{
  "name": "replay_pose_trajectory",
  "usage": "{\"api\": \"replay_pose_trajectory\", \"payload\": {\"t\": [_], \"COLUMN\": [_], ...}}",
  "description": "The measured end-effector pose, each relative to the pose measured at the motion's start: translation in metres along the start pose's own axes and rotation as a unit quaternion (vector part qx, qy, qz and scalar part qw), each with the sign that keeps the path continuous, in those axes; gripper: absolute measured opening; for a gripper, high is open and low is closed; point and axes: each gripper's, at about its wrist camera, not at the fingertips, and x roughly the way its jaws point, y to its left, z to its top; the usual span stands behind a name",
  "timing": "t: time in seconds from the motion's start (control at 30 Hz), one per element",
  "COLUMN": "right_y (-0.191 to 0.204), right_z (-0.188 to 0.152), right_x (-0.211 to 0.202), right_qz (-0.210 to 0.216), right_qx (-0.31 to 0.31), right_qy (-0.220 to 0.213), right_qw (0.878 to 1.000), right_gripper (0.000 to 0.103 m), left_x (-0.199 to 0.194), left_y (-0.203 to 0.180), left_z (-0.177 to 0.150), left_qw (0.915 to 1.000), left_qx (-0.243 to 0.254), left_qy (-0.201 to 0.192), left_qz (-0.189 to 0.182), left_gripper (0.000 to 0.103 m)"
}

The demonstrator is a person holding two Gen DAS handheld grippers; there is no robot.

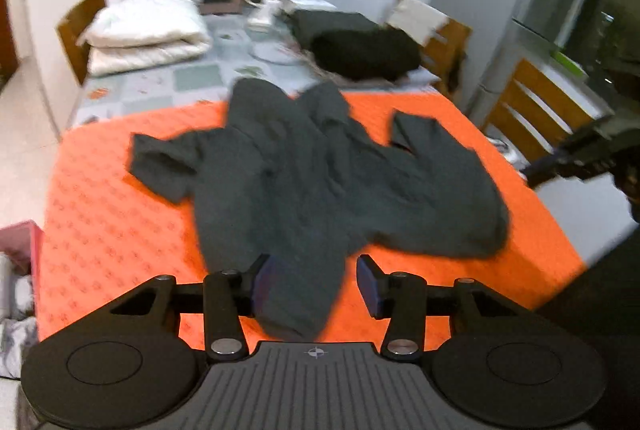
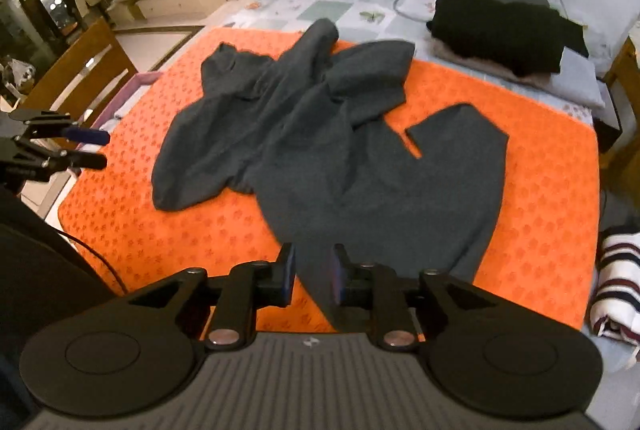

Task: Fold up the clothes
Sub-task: 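Lower the garment onto the orange cloth with both tools, laying it flat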

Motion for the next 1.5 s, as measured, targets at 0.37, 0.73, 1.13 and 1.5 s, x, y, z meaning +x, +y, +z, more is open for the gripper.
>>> {"api": "replay_pose_trajectory", "payload": {"t": [0.37, 0.73, 1.13, 1.5], "right_y": [-0.036, -0.058, -0.066, -0.080], "right_z": [0.049, 0.085, 0.105, 0.122], "right_x": [0.055, 0.141, 0.196, 0.146], "right_qz": [-0.021, -0.027, -0.056, -0.050], "right_qx": [0.042, 0.111, 0.015, 0.052], "right_qy": [-0.030, -0.035, 0.014, -0.050], "right_qw": [0.998, 0.993, 0.998, 0.996], "right_gripper": [0.024, 0.032, 0.031, 0.002], "left_x": [0.068, 0.150, 0.179, 0.138], "left_y": [0.051, 0.078, 0.086, 0.105], "left_z": [0.041, 0.063, 0.070, 0.124], "left_qw": [0.9957, 0.9915, 0.9903, 0.9856], "left_qx": [-0.064, -0.093, -0.107, -0.152], "left_qy": [-0.017, 0.002, 0.012, -0.056], "left_qz": [0.065, 0.091, 0.088, 0.051], "left_gripper": [0.048, 0.048, 0.028, 0.008]}}
